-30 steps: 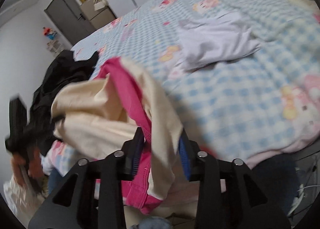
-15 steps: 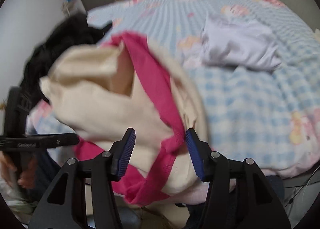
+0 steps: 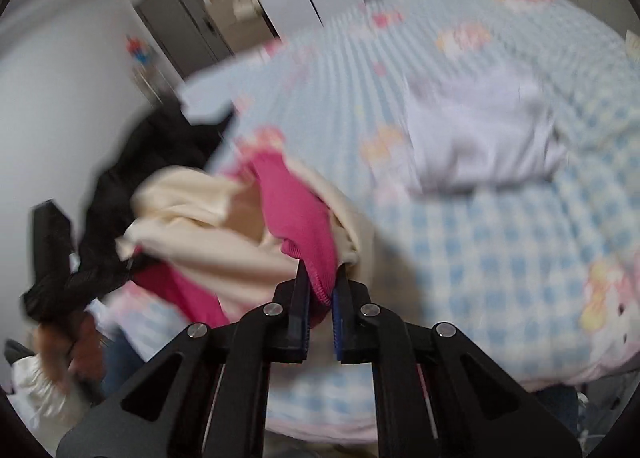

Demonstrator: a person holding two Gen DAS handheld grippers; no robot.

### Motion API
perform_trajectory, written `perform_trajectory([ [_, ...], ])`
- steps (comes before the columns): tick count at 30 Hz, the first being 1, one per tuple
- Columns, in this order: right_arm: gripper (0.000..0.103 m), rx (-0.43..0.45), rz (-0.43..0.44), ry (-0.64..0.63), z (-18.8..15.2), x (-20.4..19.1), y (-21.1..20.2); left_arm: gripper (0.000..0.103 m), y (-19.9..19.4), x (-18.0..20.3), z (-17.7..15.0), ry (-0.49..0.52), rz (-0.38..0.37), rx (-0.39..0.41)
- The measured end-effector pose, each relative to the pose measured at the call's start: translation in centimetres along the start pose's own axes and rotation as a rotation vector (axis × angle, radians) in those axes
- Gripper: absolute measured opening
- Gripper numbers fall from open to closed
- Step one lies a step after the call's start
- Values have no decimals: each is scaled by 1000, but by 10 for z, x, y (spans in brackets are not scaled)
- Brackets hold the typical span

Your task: Fold clothes

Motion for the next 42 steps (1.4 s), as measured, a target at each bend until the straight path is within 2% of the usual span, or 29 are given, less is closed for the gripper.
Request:
perform_trajectory([
  [3,7,72,51,25,15,-6,-21,6,1,-26,-1,-20,55,-28],
  [8,11,-204,184,142,-47,-17,45,8,5,-70,-10,-57,143,-89],
  [10,14,-242,196,122,-58,-24,50,11,9,-86,-29,-91,151,-130],
  [11,15,-226,204,116,-55,-25,44,16,4,-92,-35,-115,137,-125],
  [12,21,-206,212,110,-51,-25,38,22,-1,-99,-41,-139,122,-121],
  [13,29,-186,220,104,-47,-26,32,39,-8,-107,-47,-171,95,-108],
  [14,33,-166,228,98,-43,-26,26,54,-15,-118,-54,-213,53,-96],
  [15,41,-146,236,92,-39,-26,19,54,-16,-122,-61,-244,20,-100],
  [17,46,-122,157,48,-28,-26,17,53,-9,-129,-73,-249,14,-148],
  [19,59,-99,72,2,-16,-26,16,53,1,-130,-83,-248,22,-187],
  [20,61,-87,30,-21,-10,-26,15,53,8,-128,-86,-246,22,-203],
  [24,64,-156,56,-35,4,-27,57,55,39,-115,-97,-230,13,-262],
  [26,75,-191,67,-45,10,-28,78,55,53,-111,-95,-225,46,-269],
  [27,78,-183,69,-40,12,-26,77,54,58,-108,-92,-228,34,-270],
  [28,73,-171,71,-35,13,-25,75,50,61,-105,-90,-230,17,-271],
  [29,64,-160,73,-29,15,-23,72,24,62,-99,-86,-218,2,-261],
  [30,36,-148,75,-24,16,-21,70,5,58,-93,-80,-201,4,-232],
  [33,29,-114,80,-7,21,-17,62,4,38,-77,-59,-159,37,-118],
  [35,15,-91,84,4,24,-13,57,4,9,-64,-38,-120,53,-8],
  [36,15,-79,86,9,26,-12,54,4,-5,-58,-28,-107,41,33],
  [39,15,-32,118,36,29,-14,36,4,-47,-50,-6,-119,-56,101],
  [42,15,23,164,70,32,-19,10,4,-83,-57,-3,-128,-64,151],
])
Point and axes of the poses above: each gripper's, at about its wrist camera, not at the fingertips, and y roughly the way its jaws point, x to its right, z to its top, the point moved 3 cm from there along y, roughly the way its jaws point, and after that the axes turned 15 degrees about -y, right-handed, at the moved point
